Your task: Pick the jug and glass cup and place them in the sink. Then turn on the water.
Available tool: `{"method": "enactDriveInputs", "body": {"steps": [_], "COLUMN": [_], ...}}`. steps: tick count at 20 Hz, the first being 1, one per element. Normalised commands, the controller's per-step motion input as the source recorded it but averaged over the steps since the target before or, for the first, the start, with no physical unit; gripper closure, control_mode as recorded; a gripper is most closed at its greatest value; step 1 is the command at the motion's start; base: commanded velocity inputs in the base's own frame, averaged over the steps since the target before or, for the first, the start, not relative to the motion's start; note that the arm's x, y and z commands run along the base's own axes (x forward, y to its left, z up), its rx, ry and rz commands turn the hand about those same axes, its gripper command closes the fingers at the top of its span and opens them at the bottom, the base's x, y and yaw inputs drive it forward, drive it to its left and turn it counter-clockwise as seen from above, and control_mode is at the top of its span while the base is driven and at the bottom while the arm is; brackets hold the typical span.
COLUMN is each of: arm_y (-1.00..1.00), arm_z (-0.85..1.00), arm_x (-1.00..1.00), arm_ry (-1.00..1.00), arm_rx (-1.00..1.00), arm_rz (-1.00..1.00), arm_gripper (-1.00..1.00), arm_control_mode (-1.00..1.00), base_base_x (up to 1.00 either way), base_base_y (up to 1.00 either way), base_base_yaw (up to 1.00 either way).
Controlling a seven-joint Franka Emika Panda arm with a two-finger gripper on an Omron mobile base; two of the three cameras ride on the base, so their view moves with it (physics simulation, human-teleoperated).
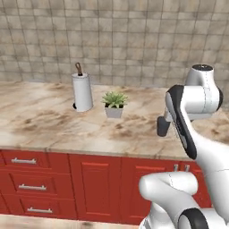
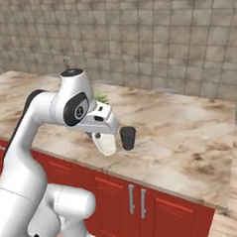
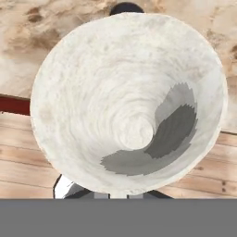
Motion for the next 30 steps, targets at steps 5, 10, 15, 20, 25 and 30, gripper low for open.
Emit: {"method": "enactDriveInputs", "body": {"steps": [5, 10, 15, 20, 25, 30], "arm_y": [0.00, 0.00, 0.00, 0.00, 0.00, 0.00], "arm_z": [0.00, 0.00, 0.00, 0.00, 0.00, 0.00], "arm_x": [0.00, 0.00, 0.00, 0.00, 0.00, 0.00], "arm_ry": [0.00, 0.00, 0.00, 0.00, 0.00, 0.00], "arm_rx": [0.00, 0.00, 0.00, 0.00, 0.00, 0.00], "arm_rz": [0.00, 0.00, 0.00, 0.00, 0.00, 0.00], "arm_gripper": [1.00, 1.00, 1.00, 1.00, 1.00, 1.00], "arm_control_mode": [1.00, 1.00, 1.00, 1.00, 1.00, 1.00], "base_base_x": [-0.08, 0.00, 0.00, 0.00, 0.00, 0.00], "base_base_y": [0.00, 0.00, 0.00, 0.00, 0.00, 0.00], "base_base_yaw": [0.78, 0.82, 0.82, 0.85, 0.89, 0.89]}}
